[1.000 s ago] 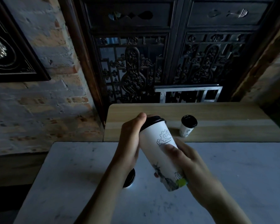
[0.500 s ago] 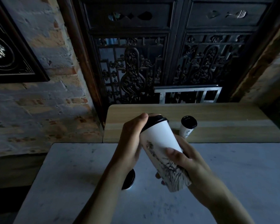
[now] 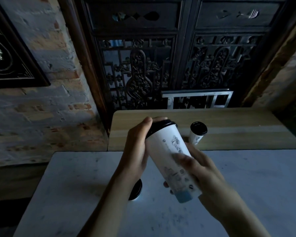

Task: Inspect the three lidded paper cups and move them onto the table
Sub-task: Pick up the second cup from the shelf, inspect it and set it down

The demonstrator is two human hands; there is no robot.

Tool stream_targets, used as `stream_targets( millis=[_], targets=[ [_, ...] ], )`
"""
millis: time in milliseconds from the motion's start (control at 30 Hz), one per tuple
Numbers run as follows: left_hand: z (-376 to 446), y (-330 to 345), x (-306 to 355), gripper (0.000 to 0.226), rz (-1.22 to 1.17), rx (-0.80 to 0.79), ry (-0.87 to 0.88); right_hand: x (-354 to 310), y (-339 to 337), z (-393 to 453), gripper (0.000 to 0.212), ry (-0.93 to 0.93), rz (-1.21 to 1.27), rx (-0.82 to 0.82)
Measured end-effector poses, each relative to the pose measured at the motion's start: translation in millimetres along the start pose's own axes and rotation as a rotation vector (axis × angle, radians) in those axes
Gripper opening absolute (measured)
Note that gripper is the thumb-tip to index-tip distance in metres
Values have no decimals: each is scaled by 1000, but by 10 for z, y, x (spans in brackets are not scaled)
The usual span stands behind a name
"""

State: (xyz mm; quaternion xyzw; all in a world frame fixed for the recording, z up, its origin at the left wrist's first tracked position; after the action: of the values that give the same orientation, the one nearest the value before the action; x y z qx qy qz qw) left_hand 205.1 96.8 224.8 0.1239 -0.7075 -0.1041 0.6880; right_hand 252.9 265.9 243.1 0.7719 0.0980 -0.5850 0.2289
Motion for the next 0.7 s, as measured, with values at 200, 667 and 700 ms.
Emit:
stream_targets(
  millis=[200,667,700],
  targets=[
    [3,28,-8,37,14,75,-50,42,-45,21,39,5,-95,32],
    [-78,-25,47,50,165,-79,-8,-71,-53,20,27,-55,-207,-25],
    [-81,-64,38,53,207,-127,6,-95,-74,18,27,-56,-222,-43]
  ],
)
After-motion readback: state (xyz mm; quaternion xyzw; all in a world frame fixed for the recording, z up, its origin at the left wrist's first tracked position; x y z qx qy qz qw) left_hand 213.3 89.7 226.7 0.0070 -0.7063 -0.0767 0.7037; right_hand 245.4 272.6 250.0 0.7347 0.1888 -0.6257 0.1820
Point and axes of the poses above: each hand's wrist, its own z-axis towards the middle knuckle, its own y-axis out of the palm, x = y × z, the point moved 1 cm from there along z, towards the middle knuckle, and after that the axes turned 6 degrees about -x, right-handed, at the moved point
